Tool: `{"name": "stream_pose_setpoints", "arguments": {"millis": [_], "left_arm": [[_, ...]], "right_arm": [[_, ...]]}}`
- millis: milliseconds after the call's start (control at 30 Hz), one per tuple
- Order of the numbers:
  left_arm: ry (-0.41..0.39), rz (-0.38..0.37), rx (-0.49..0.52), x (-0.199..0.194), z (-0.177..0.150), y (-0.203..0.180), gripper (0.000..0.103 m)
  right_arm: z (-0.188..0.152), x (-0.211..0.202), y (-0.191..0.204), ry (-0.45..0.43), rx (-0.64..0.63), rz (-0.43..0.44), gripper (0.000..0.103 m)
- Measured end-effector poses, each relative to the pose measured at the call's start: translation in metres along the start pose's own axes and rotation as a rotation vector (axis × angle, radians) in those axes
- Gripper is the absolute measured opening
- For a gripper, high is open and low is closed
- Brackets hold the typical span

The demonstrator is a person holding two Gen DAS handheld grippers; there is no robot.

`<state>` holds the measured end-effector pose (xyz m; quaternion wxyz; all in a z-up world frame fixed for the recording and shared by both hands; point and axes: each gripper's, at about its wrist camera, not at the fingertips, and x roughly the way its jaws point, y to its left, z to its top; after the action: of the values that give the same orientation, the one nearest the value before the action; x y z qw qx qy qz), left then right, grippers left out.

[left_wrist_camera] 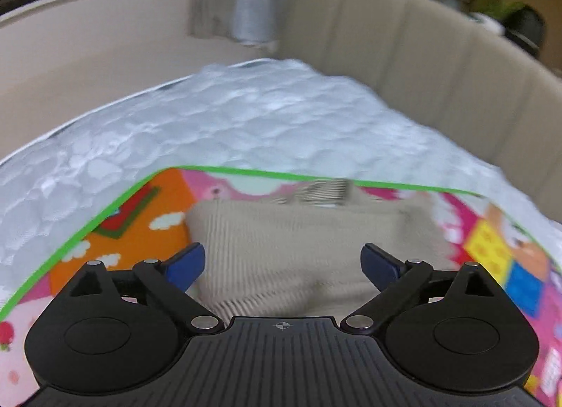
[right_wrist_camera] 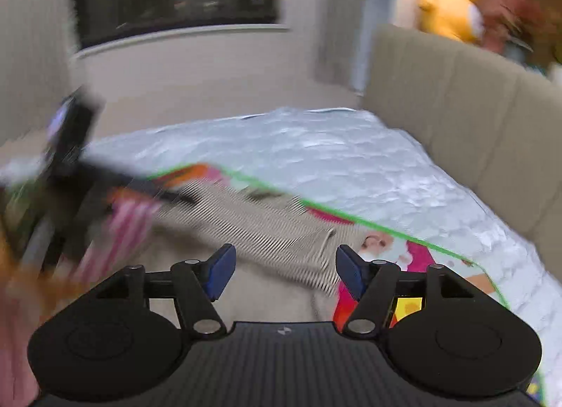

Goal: Fold clothes

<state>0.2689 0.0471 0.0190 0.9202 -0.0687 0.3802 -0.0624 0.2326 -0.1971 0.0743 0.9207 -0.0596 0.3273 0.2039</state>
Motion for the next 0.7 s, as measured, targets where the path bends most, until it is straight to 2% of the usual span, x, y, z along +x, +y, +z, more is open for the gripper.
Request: {"name": "stream_pose_setpoints", "arguments": {"millis": [100, 167, 200, 233, 267, 300, 333, 367, 433, 567, 633, 700], "left_arm": [[0.0, 0.03, 0.056, 0.02, -0.011, 0.011, 0.099], [0.021, 0.05, 0.104, 0.029, -0.018, 0.016, 0.099], [0.032, 0.04, 0.097, 0.032, -0.019, 0.02, 0.099], [0.043, 0.03, 0.09, 0.035, -0.02, 0.024, 0.099], [0.052, 0.02, 0.082, 0.037, -0.021, 0.028, 0.099], [0.056, 0.011, 0.075, 0.039, -0.021, 0.03, 0.099], [0.053, 0.002, 0.076, 0.04, -0.02, 0.03, 0.099], [0.048, -0.004, 0.079, 0.041, -0.02, 0.031, 0.099], [0.046, -0.009, 0.074, 0.042, -0.019, 0.031, 0.1], [0.027, -0.026, 0.027, 0.037, -0.016, 0.039, 0.1], [0.0, -0.048, -0.02, 0.033, -0.011, 0.043, 0.1], [-0.032, -0.083, -0.08, 0.027, -0.005, 0.046, 0.1]], "right_arm": [[0.009, 0.07, -0.011, 0.032, 0.126, -0.03, 0.062], [0.005, 0.12, -0.017, 0.093, 0.171, -0.077, 0.056], [0.0, 0.136, -0.016, 0.126, 0.184, -0.089, 0.052], [-0.005, 0.15, -0.015, 0.158, 0.195, -0.097, 0.036], [-0.011, 0.164, -0.014, 0.19, 0.205, -0.104, 0.029], [-0.013, 0.166, -0.009, 0.188, 0.181, -0.104, 0.024], [-0.014, 0.164, -0.003, 0.178, 0.148, -0.102, 0.012], [-0.012, 0.161, 0.001, 0.164, 0.118, -0.093, 0.008], [-0.001, 0.149, 0.002, 0.108, 0.106, -0.068, 0.007], [0.027, 0.119, -0.009, -0.033, 0.126, -0.071, 0.006], [0.023, 0.121, -0.018, -0.03, 0.138, -0.104, 0.006], [0.0, 0.138, -0.026, 0.044, 0.138, -0.156, 0.006]]}}
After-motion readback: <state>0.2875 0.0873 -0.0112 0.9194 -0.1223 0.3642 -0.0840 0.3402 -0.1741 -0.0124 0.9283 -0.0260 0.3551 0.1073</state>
